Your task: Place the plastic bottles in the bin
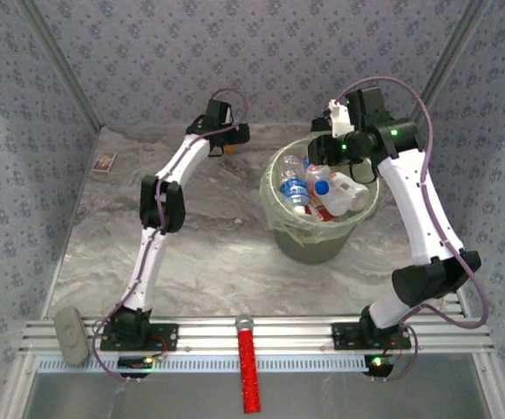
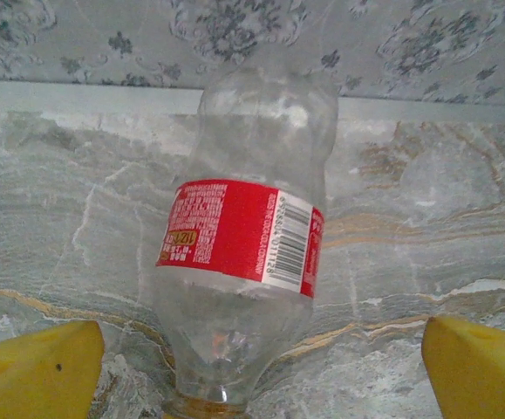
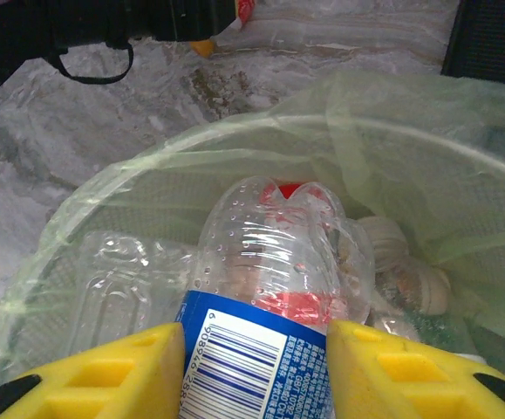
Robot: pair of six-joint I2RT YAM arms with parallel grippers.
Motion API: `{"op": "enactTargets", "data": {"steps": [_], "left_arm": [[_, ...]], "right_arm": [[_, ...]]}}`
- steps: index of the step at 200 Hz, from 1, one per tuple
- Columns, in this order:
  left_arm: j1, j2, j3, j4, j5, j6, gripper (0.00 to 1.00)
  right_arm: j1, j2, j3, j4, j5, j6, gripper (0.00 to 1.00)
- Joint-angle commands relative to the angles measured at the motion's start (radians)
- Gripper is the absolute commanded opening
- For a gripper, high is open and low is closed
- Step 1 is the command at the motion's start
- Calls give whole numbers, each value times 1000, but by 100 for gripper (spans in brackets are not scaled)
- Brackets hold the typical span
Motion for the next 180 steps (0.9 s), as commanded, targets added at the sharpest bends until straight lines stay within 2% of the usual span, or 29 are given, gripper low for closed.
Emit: {"op": "enactTargets", "data": {"steps": [1,22,36,61,100,115,180], "left_arm": [[3,32,62,-21,-11,19,94],[3,57,81,-22,-11,19,94],[4,71,94,-22,-10,19,94],[4,86,102,-24,-10,19,94],[10,110,104,-36,-10,4,88],[14,117,105,-38,-9,-4,81],[17,94,95,-72,-6,-11,38]], "right_arm": [[-5,6,-39,-74,86,0,46],[-12,10,-18,-97,118,-2,47],[-20,10,3,-112,126,-9,51],[-36,-13,40,-121,90,-9,61],[-50,-70,53,-124,38,-10,68],[-52,-95,50,-120,17,-3,68],[-42,-139,0,-87,-35,26,63]]}}
